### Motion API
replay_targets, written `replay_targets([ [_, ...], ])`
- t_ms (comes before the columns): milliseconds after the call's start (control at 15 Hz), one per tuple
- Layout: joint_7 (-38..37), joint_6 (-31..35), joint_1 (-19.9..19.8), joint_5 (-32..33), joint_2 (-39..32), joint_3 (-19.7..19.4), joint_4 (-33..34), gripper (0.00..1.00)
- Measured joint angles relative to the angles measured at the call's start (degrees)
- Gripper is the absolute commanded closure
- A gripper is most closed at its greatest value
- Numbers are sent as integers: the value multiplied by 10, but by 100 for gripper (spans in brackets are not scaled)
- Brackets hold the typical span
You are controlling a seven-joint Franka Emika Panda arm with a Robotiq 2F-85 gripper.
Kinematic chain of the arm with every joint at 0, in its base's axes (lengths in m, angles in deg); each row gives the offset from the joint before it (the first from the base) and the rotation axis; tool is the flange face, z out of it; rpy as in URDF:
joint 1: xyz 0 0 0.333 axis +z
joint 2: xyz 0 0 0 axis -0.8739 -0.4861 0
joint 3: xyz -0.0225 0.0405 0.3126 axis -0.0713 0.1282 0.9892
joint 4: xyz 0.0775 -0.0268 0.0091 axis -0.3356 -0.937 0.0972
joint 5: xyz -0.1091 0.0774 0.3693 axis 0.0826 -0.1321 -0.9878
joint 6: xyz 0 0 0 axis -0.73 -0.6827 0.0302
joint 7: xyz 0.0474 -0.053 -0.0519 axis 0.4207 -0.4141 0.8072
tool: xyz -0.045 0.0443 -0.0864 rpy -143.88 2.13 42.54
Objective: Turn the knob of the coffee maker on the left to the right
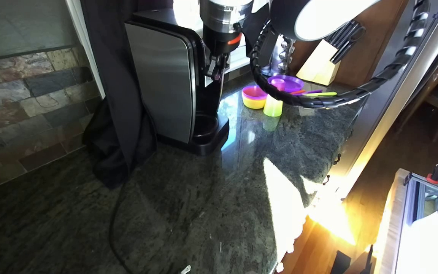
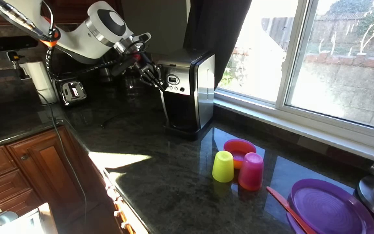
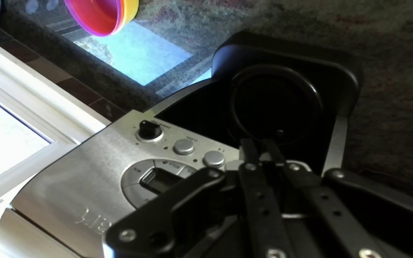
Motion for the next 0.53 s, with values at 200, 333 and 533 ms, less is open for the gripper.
replay_targets([
  [200,5,3,0,-22,1,-5,2,98],
  [333,15,11,0,-52,3,-13,3,98],
  [533,27,22,-1,-96,7,-24,2,98],
])
